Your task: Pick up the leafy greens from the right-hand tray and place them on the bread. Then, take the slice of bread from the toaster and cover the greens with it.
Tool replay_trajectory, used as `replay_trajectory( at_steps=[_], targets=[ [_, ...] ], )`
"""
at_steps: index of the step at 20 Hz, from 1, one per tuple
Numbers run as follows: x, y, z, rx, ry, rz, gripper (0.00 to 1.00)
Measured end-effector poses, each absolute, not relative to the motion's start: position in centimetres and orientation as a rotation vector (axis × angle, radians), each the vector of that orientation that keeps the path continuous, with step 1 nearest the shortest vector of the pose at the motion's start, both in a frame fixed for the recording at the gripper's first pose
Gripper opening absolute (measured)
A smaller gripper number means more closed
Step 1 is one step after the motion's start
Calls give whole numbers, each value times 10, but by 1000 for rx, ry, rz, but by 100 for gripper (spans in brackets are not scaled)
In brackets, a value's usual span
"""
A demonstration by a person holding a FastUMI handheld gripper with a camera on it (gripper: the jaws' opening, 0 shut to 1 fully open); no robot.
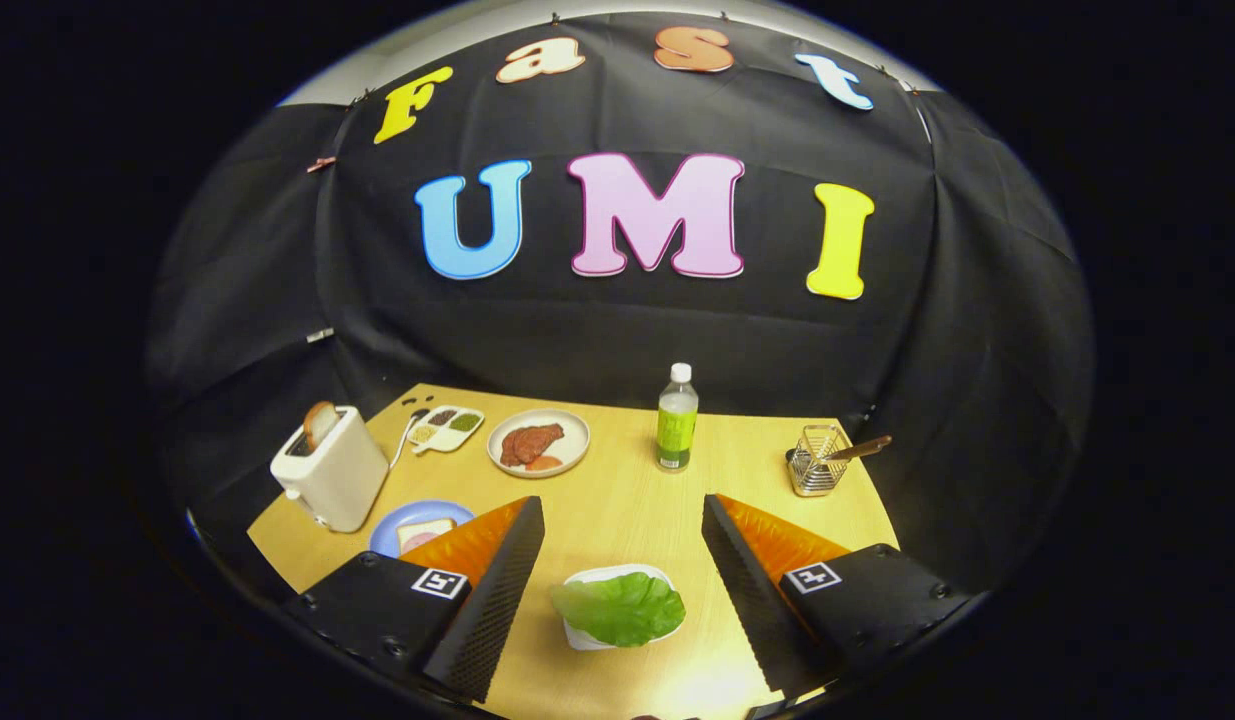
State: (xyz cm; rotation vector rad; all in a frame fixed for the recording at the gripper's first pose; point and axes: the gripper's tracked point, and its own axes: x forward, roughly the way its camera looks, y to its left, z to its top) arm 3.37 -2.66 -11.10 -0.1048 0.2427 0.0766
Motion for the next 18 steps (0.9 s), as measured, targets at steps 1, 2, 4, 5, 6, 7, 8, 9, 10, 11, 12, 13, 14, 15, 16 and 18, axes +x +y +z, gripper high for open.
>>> replay_trajectory(
  at_steps=[1,2,4,5,6,7,8,9,10,11,12,13,14,15,16,18],
  targets=[
    [37,-28,-124,-125,273,94,99],
    [41,-30,-138,-145,300,114,99],
    [48,-34,-161,-181,340,151,99],
    [53,-34,-173,-196,359,172,99],
    [59,-33,-188,-211,384,195,99],
    [63,-32,-203,-227,412,221,99],
    [68,-30,-215,-241,432,242,99],
    [72,-28,-229,-267,455,270,99],
    [76,-26,-242,-298,477,298,99],
    [80,-23,-254,-334,495,324,99],
    [84,-22,-266,-376,502,351,99],
    [88,-20,-277,-409,515,382,99],
    [88,-18,-287,-433,531,413,99],
    [90,-17,-298,-457,551,442,99],
    [91,-17,-309,-477,568,467,99],
    [94,-20,-327,-492,604,501,99]
  ],
)
